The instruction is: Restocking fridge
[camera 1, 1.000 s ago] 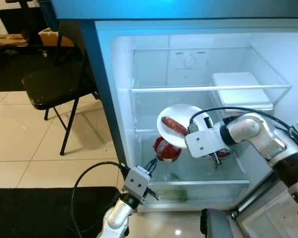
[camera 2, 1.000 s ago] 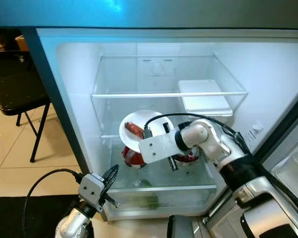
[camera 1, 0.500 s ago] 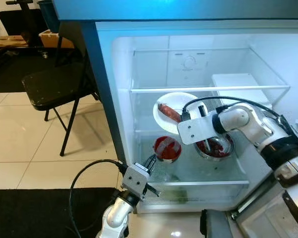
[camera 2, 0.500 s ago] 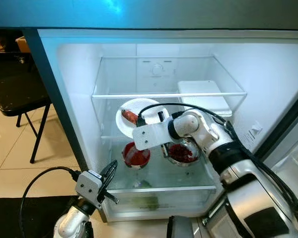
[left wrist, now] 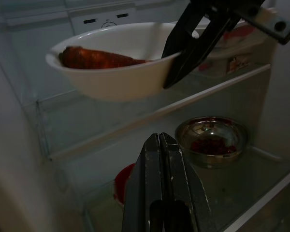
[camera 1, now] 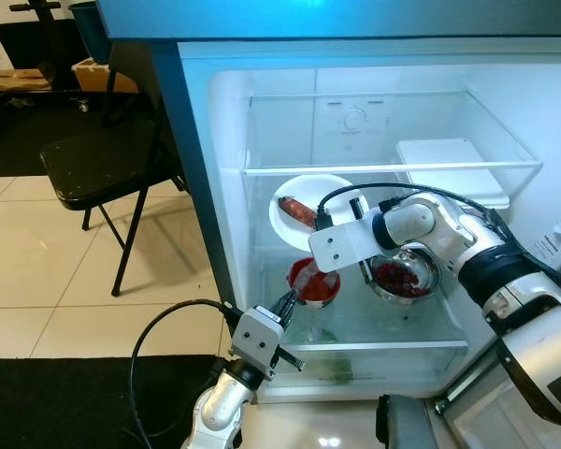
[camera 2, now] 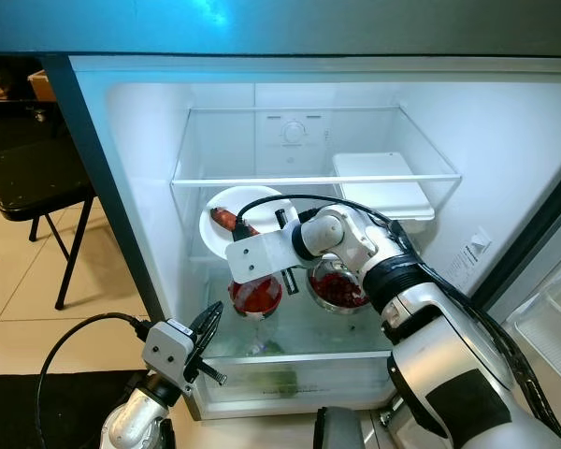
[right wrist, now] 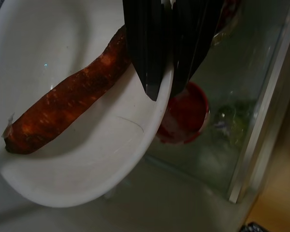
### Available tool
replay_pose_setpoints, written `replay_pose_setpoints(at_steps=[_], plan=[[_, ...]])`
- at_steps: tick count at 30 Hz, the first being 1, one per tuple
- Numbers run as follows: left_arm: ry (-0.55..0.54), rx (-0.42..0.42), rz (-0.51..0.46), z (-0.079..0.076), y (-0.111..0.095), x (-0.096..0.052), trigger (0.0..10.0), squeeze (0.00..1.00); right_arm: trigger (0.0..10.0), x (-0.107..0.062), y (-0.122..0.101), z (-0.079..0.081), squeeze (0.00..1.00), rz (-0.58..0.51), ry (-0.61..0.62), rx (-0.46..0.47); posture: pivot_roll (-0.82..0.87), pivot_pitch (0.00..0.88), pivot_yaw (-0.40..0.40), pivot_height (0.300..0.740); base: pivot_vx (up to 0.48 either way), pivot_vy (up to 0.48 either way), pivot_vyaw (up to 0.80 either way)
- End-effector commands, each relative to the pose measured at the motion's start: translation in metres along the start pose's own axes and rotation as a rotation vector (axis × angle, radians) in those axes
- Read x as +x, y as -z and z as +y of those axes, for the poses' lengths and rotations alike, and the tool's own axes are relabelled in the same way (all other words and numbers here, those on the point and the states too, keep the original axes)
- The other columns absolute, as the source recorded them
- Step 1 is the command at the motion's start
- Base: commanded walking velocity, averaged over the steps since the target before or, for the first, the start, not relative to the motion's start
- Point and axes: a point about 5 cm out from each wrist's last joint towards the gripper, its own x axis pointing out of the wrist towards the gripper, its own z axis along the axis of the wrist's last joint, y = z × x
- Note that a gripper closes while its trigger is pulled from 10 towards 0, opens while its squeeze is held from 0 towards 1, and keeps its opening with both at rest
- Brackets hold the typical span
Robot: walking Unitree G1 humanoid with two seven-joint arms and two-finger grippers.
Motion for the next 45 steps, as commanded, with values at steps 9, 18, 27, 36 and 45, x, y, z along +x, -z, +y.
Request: replay_pose_setpoints(at_steps=[9, 18, 27, 36, 45], plan=[[0.027, -0.023, 0.022, -0.007, 0.001, -0.002, 10.0, 0.00, 10.0, 0.006, -0.001, -0.013, 0.00, 0.104, 0.054, -0.037, -0.01, 0.000, -0.045, 0.516, 0.000, 0.000, 0.00], [0.028, -0.025, 0.022, -0.007, -0.001, 0.000, 10.0, 0.00, 10.0, 0.006, 0.000, -0.020, 0.00, 0.120, 0.118, -0.031, -0.01, 0.000, -0.049, 0.516, 0.000, 0.000, 0.00], [0.032, -0.029, 0.017, -0.008, -0.005, -0.001, 10.0, 0.00, 10.0, -0.001, 0.007, -0.018, 0.00, 0.065, 0.096, 0.089, -0.01, 0.000, -0.045, 0.516, 0.000, 0.000, 0.00], [0.038, -0.038, 0.012, -0.012, -0.010, -0.006, 10.0, 0.00, 10.0, -0.016, 0.003, -0.033, 0.00, -0.044, 0.105, 0.205, -0.01, 0.000, -0.049, 0.516, 0.000, 0.000, 0.00], [0.044, -0.043, 0.007, -0.015, -0.016, -0.012, 10.0, 0.00, 10.0, -0.020, 0.001, -0.037, 0.00, -0.067, 0.084, 0.235, 0.00, 0.000, -0.051, 0.516, 0.000, 0.000, 0.00]])
